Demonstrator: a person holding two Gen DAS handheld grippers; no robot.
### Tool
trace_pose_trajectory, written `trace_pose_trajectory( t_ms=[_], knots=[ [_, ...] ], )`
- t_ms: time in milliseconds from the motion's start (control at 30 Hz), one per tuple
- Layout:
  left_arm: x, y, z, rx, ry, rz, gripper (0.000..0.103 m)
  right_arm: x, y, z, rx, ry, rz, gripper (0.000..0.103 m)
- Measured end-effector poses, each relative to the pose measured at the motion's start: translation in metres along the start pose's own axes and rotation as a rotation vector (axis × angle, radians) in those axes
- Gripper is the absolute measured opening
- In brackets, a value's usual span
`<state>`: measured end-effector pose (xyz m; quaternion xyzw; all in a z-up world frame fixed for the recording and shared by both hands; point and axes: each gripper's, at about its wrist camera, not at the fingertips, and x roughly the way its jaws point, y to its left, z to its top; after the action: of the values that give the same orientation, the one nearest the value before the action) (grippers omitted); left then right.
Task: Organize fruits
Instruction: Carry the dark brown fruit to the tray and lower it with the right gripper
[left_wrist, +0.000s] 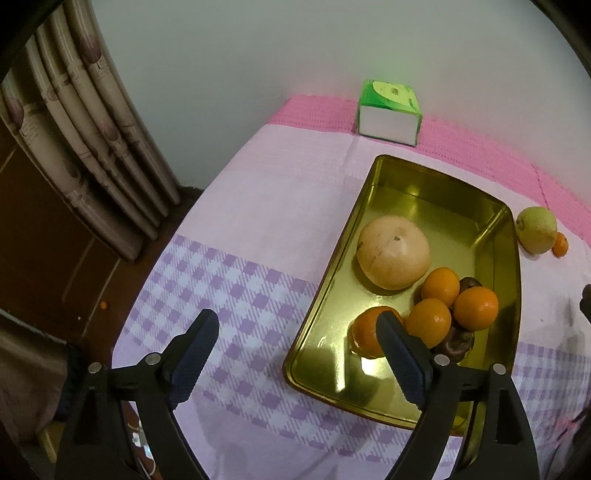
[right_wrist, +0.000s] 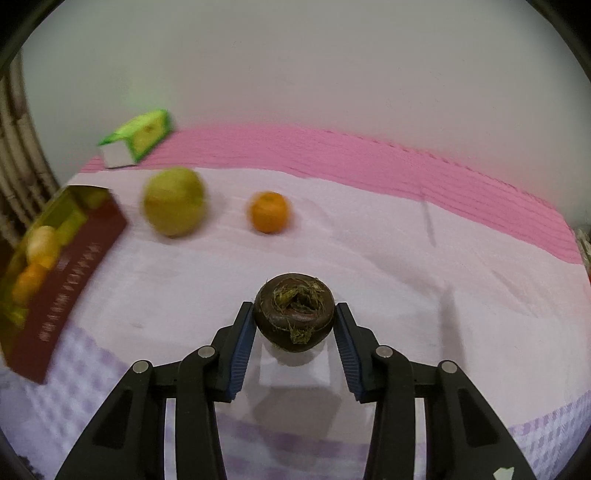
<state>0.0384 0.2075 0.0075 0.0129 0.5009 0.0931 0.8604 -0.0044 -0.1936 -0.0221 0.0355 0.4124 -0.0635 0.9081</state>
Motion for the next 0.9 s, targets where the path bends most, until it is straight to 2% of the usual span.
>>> trace_pose_trajectory(
  t_ms=[267,500,700,900],
  knots=[
    [-0.007,0.007,0.0,-0.016,-0.009,0.006,0.088,-0.028,0.085,0.016,-0.143,-0.031,0.193,0.04],
    [-0.011,0.025,-0.003,-0.074,-0.004,0.006,0.089,-0.042,0.156,0.019,-0.256,-0.028,0.329,0.04],
    [-0.011,0.038,-0.01,-0.109,0.013,0.014,0.089,-0.039,0.202,0.014,-0.345,0.005,0.396,0.04],
    [-0.012,0.042,-0.015,-0.121,0.02,0.014,0.089,-0.03,0.222,0.006,-0.39,0.037,0.408,0.04]
  ],
)
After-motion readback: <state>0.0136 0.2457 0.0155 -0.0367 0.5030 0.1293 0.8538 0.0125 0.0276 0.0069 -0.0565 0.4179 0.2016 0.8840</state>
